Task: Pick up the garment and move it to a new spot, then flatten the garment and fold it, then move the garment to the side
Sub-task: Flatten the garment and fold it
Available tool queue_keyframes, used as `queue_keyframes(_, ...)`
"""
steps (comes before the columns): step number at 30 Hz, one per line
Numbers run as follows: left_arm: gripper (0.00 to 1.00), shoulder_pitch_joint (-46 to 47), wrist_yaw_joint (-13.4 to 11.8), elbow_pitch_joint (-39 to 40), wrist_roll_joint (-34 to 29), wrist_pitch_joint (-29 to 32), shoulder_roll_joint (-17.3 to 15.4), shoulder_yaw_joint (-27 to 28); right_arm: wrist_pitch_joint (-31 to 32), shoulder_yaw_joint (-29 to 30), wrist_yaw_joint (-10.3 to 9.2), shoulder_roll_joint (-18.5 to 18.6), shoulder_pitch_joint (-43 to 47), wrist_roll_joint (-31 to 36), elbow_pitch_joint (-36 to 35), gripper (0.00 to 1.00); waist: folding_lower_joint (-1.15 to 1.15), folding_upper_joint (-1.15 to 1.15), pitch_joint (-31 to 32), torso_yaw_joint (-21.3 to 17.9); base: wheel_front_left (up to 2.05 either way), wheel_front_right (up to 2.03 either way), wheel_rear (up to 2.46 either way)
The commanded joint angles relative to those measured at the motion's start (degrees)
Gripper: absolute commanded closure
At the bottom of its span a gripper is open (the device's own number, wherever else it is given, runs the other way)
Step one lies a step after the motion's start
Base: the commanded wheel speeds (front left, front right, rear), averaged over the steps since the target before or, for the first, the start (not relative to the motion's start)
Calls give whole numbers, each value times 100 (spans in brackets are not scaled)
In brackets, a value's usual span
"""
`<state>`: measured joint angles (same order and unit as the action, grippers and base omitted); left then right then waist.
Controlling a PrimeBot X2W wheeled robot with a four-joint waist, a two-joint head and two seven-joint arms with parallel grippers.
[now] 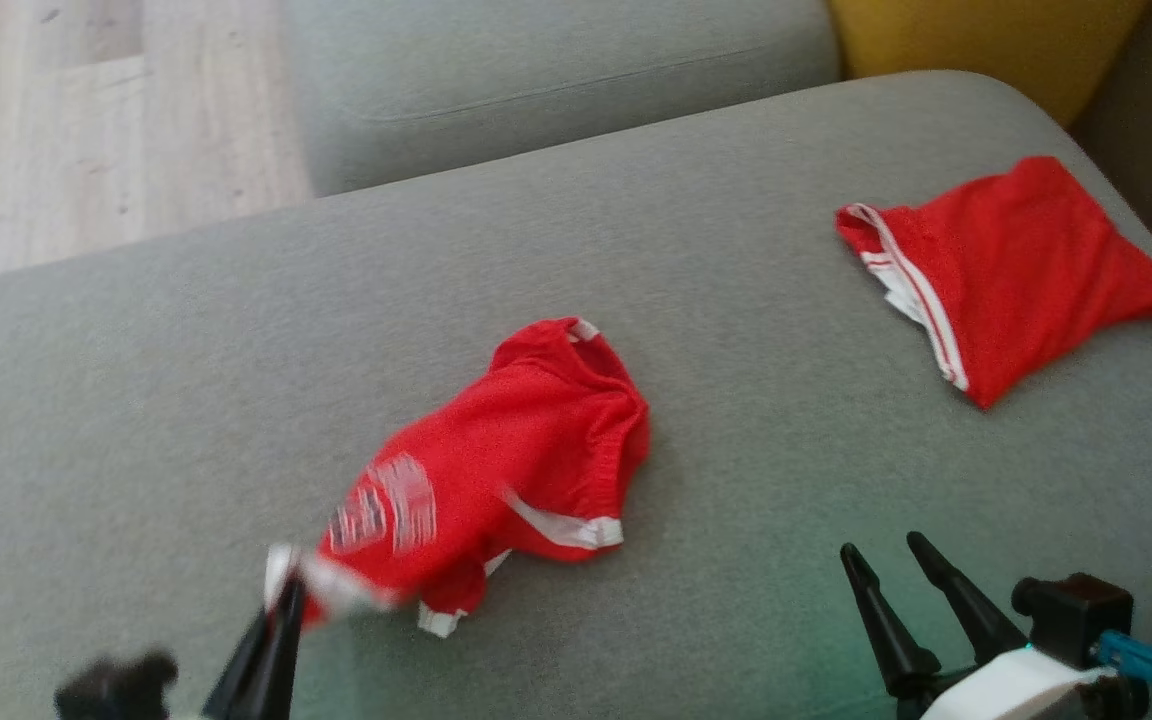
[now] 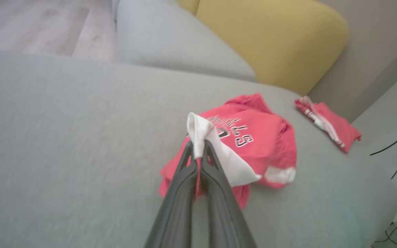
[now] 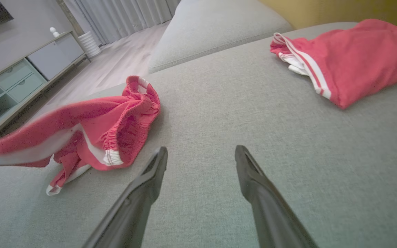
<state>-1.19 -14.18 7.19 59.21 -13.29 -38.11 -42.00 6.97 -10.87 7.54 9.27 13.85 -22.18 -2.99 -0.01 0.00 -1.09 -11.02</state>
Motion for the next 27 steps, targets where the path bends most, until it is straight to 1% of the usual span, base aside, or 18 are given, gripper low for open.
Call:
queue_keyframes(1, 100, 108, -143, 194, -12, -117, -181, 363, -51, -93, -5, 25, -176, 14, -253, 0, 1, 0, -36, 140, 0, 0, 0)
queue_keyframes(2, 100, -77, -212, 180, -1, -133, -120, 403, -34, -103, -5, 33, -175, 21, -268, 0, 1, 0, -47, 202, 0, 0, 0)
queue_keyframes(4, 100, -310, -264, 42, 22, -156, 87, 554, -9, -118, -5, 49, -186, 33, -294, 0, 1, 0, -61, 341, 0, 0, 0)
queue_keyframes(6, 100, -403, -189, -186, -33, -164, 300, 632, 27, -154, -5, 70, -220, 41, -322, 0, 1, 0, -74, 461, 0, 0, 0)
queue_keyframes(8, 100, -386, -88, -423, -138, -167, 646, 924, 55, -168, -5, 92, -261, 57, -344, 0, 1, 0, -87, 573, 0, 0, 0)
queue_keyframes(9, 95, -372, -34, -568, -281, -168, 790, 1059, 70, -187, -5, 108, -288, 70, -349, 0, 1, 0, -95, 605, 0, 0, 0)
queue_keyframes(10, 84, -342, 9, -703, -458, -168, 961, 1237, 80, -195, -5, 125, -311, 87, -350, 0, 1, 0, -103, 648, 0, 0, 0)
queue_keyframes(12, 69, -347, 118, -997, -725, -169, 1340, 1598, 102, -217, -5, 143, -346, 106, -341, 0, 1, 0, -103, 703, 0, 0, 0)
queue_keyframes(13, 33, -353, 158, -1177, -919, -169, 1458, 1718, 113, -234, -5, 149, -362, 110, -336, 0, 1, 0, -101, 717, 0, 0, 0)
queue_keyframes(14, 7, -369, 173, -1370, -1092, -170, 1578, 1835, 120, -244, -5, 150, -374, 111, -329, 0, 1, 0, -98, 730, 0, 0, 0)
queue_keyframes(15, 0, -402, 182, -1581, -1196, -170, 1704, 1935, 126, -257, -5, 155, -385, 116, -323, 0, 1, 0, -93, 739, 0, 0, 0)
queue_keyframes(18, 0, -474, 229, -2040, -1624, -170, 1967, 2216, 135, -291, -5, 166, -398, 131, -301, 0, 1, 0, -69, 747, 0, 0, 0)
queue_keyframes(19, 0, -474, 229, -2040, -1624, -170, 1967, 2216, 135, -291, -5, 166, -398, 131, -301, 0, 1, 0, -69, 747, 0, 0, 0)
queue_keyframes(21, 0, -545, 309, -2183, -1851, -170, 2142, 2405, 125, -294, -5, 173, -394, 131, -294, 0, 1, 0, -65, 759, 0, 0, 0)
queue_keyframes(23, 0, -624, 390, -2174, -2150, -170, 2308, 2629, 101, -274, -5, 200, -380, 178, -279, 0, 1, 0, -52, 785, 0, 0, 0)
queue_keyframes(27, 0, -865, 626, -1765, -2891, -170, 2745, 3176, 43, -221, -5, 249, -325, 319, -275, 0, 1, 0, 13, 878, 0, 0, 0)
